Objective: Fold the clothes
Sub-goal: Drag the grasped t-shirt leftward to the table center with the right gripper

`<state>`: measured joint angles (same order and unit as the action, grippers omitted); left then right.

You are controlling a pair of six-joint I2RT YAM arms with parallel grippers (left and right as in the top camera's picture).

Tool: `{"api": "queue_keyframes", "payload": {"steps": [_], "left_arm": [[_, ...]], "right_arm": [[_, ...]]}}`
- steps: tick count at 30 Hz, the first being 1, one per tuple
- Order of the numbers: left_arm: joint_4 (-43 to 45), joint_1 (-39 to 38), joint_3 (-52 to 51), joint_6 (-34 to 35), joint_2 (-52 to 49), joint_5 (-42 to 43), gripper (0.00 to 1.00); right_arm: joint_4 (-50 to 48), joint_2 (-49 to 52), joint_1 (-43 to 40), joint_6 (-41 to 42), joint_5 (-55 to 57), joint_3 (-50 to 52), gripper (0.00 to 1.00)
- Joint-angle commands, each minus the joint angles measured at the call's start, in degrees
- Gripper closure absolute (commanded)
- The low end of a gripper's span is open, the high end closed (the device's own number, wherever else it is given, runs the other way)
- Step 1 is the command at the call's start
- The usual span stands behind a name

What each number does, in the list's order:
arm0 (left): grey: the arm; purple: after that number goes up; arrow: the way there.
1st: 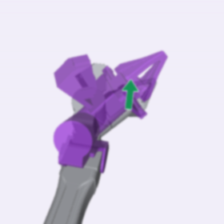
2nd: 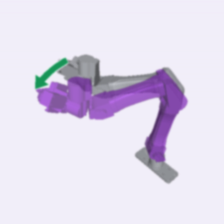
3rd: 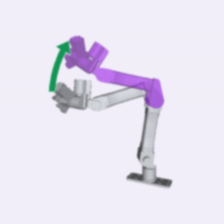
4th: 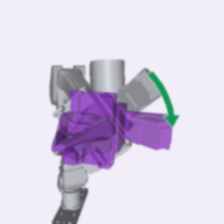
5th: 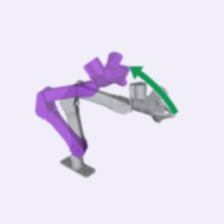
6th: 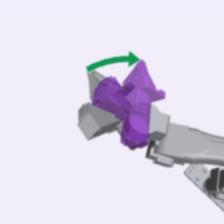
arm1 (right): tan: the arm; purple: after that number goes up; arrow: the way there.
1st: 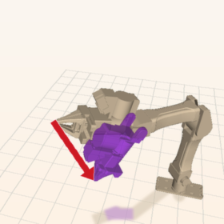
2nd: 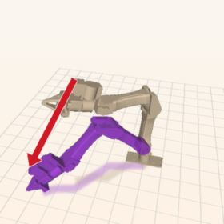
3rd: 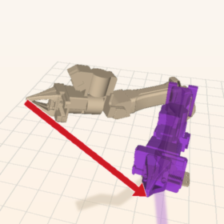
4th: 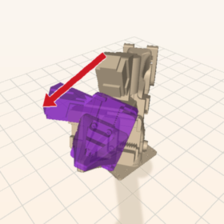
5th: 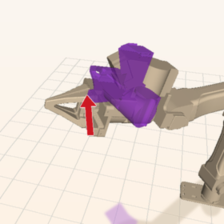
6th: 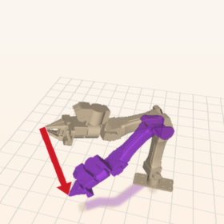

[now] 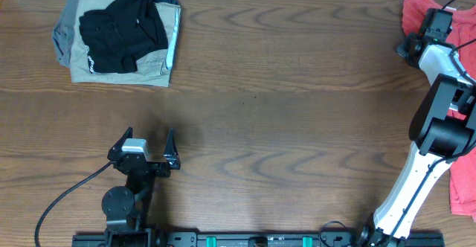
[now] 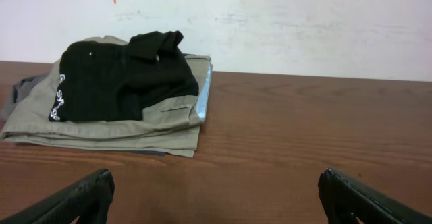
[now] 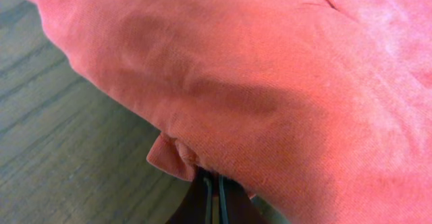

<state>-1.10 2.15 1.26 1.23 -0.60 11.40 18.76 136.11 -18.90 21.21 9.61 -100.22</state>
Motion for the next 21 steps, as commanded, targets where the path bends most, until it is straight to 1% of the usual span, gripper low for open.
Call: {"api": "queue_keyframes", "payload": {"steps": [1, 9, 15, 21], "left_arm": [[-1.84, 0.2, -1.03, -0.79, 0.37, 0.52, 0.02], [-1.84, 0.2, -1.03, -0.79, 0.37, 0.52, 0.02], [-1.84, 0.2, -1.03, -0.79, 0.37, 0.55, 0.02], [-1.84, 0.2, -1.03, -0.79, 0.37, 0.52, 0.02]], "right_arm": [[1.42, 0.22, 0.11, 0.22, -3.26, -0.28, 0.99], [3.87, -4.57, 4.24, -0.5, -5.88, -0.28, 0.99], [6.05, -7.02, 11.1, -2.62, -8.28, -0.28, 0.99], [8.35, -7.13, 19.63, -2.58, -15.98, -0.26, 0.99]]}}
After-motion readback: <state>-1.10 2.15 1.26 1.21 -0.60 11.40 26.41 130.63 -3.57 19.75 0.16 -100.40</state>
